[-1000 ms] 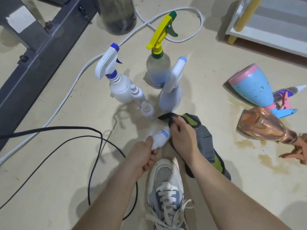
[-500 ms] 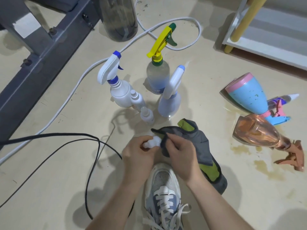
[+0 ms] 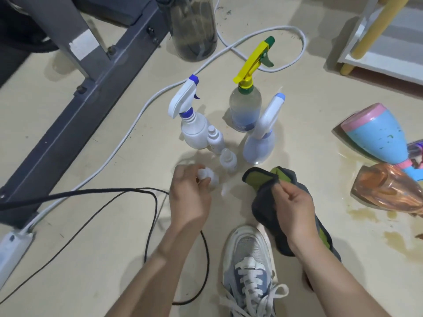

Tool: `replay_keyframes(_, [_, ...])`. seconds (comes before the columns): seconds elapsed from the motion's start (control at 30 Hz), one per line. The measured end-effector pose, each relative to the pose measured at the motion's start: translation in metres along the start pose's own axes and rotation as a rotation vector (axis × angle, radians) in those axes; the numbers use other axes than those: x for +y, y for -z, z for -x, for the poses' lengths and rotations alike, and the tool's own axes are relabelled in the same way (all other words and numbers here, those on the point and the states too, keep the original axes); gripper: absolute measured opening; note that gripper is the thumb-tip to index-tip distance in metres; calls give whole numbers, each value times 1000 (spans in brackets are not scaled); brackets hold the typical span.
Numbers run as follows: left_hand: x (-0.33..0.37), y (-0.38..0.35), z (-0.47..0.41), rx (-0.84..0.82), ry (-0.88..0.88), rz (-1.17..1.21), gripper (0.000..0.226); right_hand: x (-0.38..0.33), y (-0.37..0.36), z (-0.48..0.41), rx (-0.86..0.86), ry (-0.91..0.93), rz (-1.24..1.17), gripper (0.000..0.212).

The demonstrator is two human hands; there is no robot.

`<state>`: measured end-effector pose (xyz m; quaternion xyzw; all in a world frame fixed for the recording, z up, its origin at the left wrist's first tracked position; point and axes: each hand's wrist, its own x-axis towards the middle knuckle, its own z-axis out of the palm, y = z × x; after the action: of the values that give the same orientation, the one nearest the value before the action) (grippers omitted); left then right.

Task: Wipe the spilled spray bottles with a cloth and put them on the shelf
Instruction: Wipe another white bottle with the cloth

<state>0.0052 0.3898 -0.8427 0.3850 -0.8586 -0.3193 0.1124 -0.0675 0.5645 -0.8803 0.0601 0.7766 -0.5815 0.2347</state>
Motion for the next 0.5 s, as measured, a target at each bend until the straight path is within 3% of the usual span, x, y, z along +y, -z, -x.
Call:
replay_keyframes(0.13, [8, -12, -28, -28, 14, 18, 17, -9, 2, 3, -19, -125, -222, 37])
replay_keyframes(0.27, [4, -20, -47, -117, 82, -8, 12, -22, 16, 5, -49, -215, -334, 25])
replay_keyframes(0.4, [-1, -16, -44, -141, 167, 16, 28, -44, 37, 12, -36, -275, -469, 22])
replay_keyframes(0.5, [16, 2, -34, -130, 227, 68, 44, -66, 58, 21, -67, -237, -346, 23])
